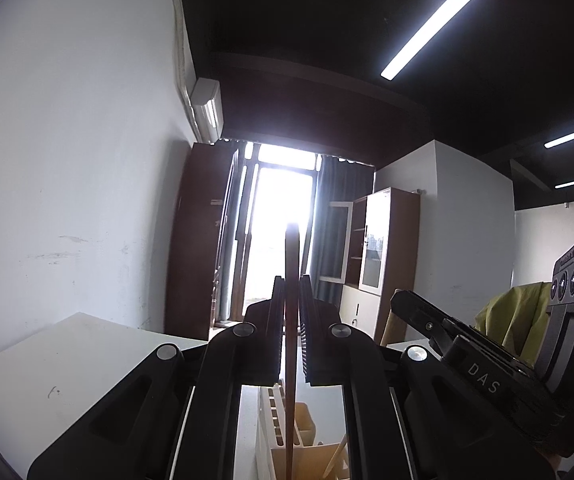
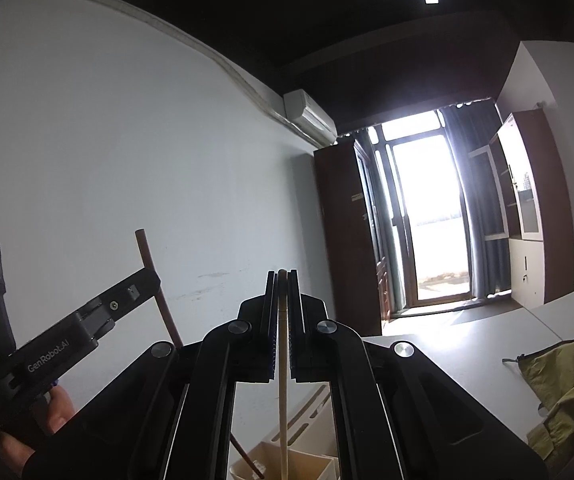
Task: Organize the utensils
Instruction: 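Lift both held chopsticks and lower them upright into the white slotted holder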
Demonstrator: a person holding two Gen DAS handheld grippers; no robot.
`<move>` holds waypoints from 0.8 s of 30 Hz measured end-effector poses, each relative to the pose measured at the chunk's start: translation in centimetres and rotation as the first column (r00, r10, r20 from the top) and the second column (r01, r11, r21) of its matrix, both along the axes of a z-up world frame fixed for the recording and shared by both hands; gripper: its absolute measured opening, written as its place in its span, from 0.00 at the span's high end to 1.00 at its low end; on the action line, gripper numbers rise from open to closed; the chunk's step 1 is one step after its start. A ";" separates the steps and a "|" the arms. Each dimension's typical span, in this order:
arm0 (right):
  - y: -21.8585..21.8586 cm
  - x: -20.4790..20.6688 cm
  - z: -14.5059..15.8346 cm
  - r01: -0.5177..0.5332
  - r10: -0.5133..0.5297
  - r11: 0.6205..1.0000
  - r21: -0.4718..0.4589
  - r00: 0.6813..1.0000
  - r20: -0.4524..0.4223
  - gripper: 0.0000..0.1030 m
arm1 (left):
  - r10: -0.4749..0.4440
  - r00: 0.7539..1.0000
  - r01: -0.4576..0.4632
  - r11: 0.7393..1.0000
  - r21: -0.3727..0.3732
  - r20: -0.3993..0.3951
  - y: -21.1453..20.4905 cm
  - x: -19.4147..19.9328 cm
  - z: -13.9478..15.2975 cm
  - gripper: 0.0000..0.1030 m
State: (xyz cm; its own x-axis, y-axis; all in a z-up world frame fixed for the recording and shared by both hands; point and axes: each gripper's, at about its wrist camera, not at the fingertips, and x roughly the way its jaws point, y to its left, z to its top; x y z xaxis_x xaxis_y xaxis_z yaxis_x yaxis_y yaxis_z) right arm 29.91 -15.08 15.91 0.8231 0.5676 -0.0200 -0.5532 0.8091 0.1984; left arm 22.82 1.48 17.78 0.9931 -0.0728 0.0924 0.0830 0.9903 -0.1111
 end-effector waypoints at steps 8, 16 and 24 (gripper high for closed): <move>0.6 0.7 -1.9 -0.019 0.016 0.999 -0.043 0.997 -0.072 0.95 | -0.015 0.993 0.017 1.000 0.017 -0.121 0.1 2.5 -2.2 0.94; 0.7 0.8 -3.4 -0.011 0.001 0.997 -0.079 0.993 -0.119 0.95 | -0.039 0.979 0.044 0.999 0.020 -0.199 1.3 4.2 -4.4 0.94; 1.5 0.5 -5.0 -0.001 -0.017 0.994 -0.108 0.987 -0.162 0.95 | -0.058 0.971 0.061 0.998 0.006 -0.232 1.9 4.7 -5.7 0.93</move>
